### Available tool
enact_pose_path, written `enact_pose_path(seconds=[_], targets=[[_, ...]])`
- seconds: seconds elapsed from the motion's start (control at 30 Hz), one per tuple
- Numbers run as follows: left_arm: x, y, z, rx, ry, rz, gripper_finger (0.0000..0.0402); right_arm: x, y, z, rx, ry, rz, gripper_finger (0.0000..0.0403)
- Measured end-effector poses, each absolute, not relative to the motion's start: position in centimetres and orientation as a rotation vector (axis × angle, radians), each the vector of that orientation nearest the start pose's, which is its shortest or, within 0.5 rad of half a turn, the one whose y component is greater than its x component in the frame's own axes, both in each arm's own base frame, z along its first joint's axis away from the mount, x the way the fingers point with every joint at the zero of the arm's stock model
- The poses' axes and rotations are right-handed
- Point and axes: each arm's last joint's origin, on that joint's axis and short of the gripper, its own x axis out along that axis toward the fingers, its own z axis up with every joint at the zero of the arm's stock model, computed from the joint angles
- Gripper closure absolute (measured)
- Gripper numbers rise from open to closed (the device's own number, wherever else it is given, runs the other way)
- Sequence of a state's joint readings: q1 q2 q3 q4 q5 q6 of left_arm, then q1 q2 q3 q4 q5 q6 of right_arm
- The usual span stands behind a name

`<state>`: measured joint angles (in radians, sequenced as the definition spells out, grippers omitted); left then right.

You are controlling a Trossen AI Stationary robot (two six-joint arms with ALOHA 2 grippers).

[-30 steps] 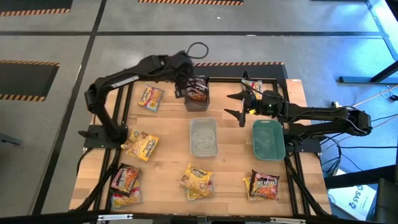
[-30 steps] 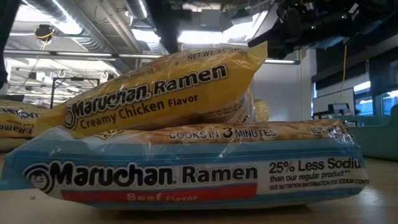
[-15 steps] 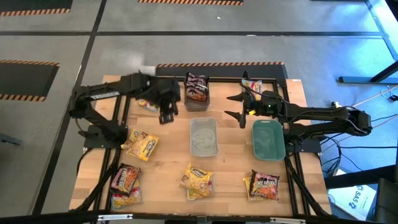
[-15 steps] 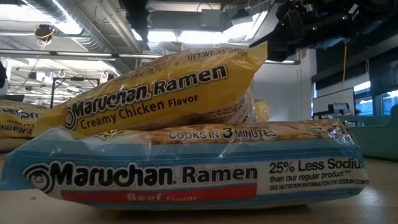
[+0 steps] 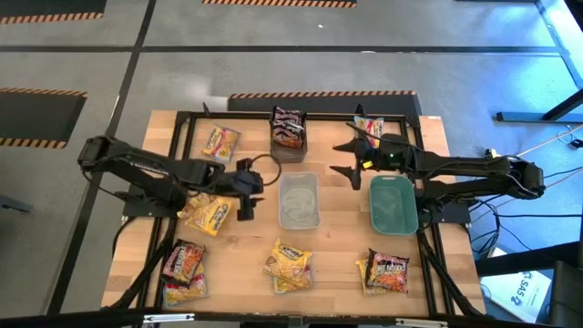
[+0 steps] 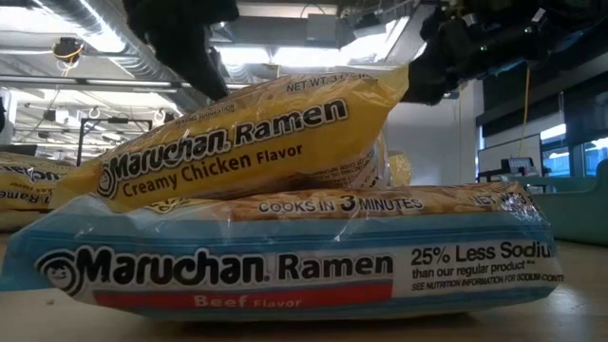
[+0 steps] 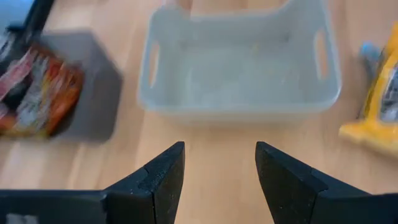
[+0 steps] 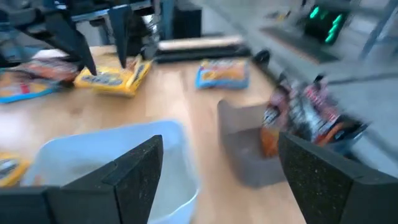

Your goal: Sort Maruchan noodles

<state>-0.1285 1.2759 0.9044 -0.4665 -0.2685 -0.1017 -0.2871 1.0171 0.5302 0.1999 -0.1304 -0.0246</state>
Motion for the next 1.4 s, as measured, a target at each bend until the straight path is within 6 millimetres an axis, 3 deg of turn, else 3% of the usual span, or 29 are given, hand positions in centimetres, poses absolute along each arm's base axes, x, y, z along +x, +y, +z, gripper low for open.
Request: enact_pose_path(seconds=[0.13, 0.4, 0.83, 0.93, 1.13, 1.27, 1.4], targets=[[25.5, -2.7, 23.4, 0.066, 0.786, 0.166, 0.0211, 21.3, -4.5, 24.3, 0.185, 0.362, 0.006, 0.0102], [25.8, -3.3, 23.5, 0.034, 0.709, 0.152, 0.0211, 21.6, 2.4, 25.0, 0.354, 0.504, 0.2, 0.0102], [27.1, -8.9, 23.1, 0.022, 0.563, -0.026, 0.0211, 20.8, 13.7, 28.4, 0.446, 0.665, 0.227, 0.0102], [27.3, -9.7, 22.7, -0.002, 0.555, -0.039, 0.0211, 20.7, 16.2, 28.5, 0.459, 0.793, 0.196, 0.0102], [27.3, -10.8, 22.2, -0.034, 0.559, -0.056, 0.0211, 19.1, 20.1, 26.8, 0.585, 1.193, 0.06, 0.0102], [27.2, -11.1, 22.2, -0.05, 0.561, -0.059, 0.0211, 17.6, 20.9, 25.6, 0.662, 1.357, -0.092, 0.0102], [27.1, -11.3, 22.1, -0.066, 0.566, -0.06, 0.0211, 16.3, 20.7, 25.0, 0.669, 1.397, -0.256, 0.0102]])
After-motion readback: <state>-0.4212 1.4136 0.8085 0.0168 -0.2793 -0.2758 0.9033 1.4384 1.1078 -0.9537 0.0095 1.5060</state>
